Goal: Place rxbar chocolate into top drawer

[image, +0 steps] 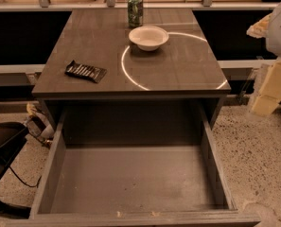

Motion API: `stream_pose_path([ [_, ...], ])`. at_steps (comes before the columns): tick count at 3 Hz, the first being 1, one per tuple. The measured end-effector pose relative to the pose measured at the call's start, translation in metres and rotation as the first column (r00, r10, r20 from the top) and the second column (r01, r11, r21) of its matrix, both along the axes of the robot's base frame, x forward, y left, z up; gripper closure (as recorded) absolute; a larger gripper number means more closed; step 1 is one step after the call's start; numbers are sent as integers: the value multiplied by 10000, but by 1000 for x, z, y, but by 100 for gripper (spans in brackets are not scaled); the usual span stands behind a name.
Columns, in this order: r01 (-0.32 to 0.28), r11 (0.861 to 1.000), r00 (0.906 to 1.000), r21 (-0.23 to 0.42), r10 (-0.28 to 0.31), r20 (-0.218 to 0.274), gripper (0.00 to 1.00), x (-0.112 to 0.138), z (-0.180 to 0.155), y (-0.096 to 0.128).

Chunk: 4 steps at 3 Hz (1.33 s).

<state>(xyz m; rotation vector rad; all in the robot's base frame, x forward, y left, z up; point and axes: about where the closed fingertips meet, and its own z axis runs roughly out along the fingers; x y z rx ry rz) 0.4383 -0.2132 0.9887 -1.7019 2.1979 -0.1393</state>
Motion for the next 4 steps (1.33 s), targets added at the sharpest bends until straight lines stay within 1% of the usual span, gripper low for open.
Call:
stream_pose_path([
  [1,0,10000,10000,0,0,2,0,0,0,0],
  [2,89,9981,9983,613,-124,568,0,17,5,6],
  [3,255,9661,9899,2567,-603,1287,0,53,0,29],
  [4,-407,8903,9762,4536,-614,2081,0,92,1,63],
])
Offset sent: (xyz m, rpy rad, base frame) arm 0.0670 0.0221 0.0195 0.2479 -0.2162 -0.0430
